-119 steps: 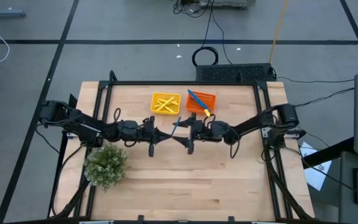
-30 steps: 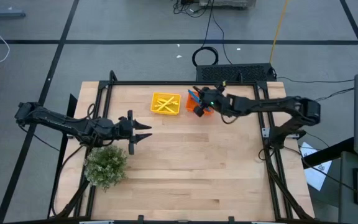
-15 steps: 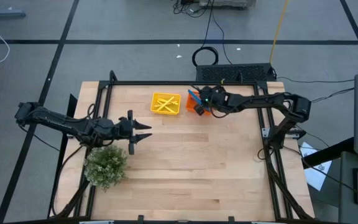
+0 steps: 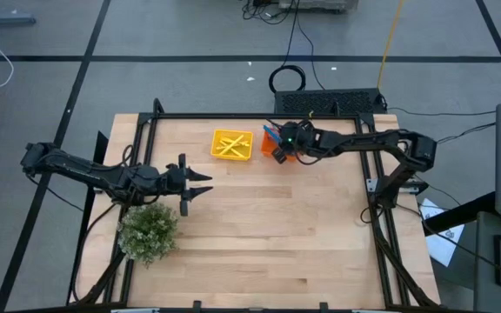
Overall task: Sort pens & pencils
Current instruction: Return to Home Position
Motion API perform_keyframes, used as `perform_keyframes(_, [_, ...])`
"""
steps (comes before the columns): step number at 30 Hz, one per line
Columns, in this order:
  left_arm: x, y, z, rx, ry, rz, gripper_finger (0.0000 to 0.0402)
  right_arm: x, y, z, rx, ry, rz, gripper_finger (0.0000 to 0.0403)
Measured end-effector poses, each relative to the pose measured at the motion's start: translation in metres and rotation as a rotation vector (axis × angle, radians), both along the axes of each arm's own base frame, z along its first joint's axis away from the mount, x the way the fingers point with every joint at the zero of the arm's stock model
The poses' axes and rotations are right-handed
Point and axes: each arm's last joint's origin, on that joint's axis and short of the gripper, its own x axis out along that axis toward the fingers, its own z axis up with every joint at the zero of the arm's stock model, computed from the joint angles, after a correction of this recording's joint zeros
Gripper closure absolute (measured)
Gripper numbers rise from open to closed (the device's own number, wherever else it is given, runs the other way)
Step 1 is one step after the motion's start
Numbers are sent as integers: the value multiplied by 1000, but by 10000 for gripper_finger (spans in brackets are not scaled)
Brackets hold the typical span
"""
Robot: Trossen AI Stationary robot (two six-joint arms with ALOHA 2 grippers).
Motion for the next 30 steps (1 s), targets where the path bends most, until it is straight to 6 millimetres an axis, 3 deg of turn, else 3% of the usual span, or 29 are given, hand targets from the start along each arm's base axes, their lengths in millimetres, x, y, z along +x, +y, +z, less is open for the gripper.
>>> perform_keyframes(5, [0, 0, 0, -1, 4, 0, 265, -10, 9, 25, -23, -41, 22, 256])
perform_keyframes(9, [0, 0, -2, -3, 23, 1, 265, -28, 37, 36, -66, -87, 117, 253])
perform_keyframes(15, [-1, 3, -1, 16, 13, 95, 266, -63, 83, 25, -113, -331, 308, 282])
perform_keyframes(19, [0, 9, 0, 66, 5, 169, 268, -85, 100, 15, -105, -547, 457, 342])
perform_keyframes(22, [-3, 19, 5, 102, -18, 162, 298, -99, 103, 8, -129, -621, 484, 392])
perform_keyframes(26, [-9, 42, 10, 109, -32, 193, 385, -110, 103, 7, -133, -663, 464, 399])
perform_keyframes(30, [-27, 64, 13, 77, -28, 260, 398, -114, 103, 4, -116, -671, 457, 401])
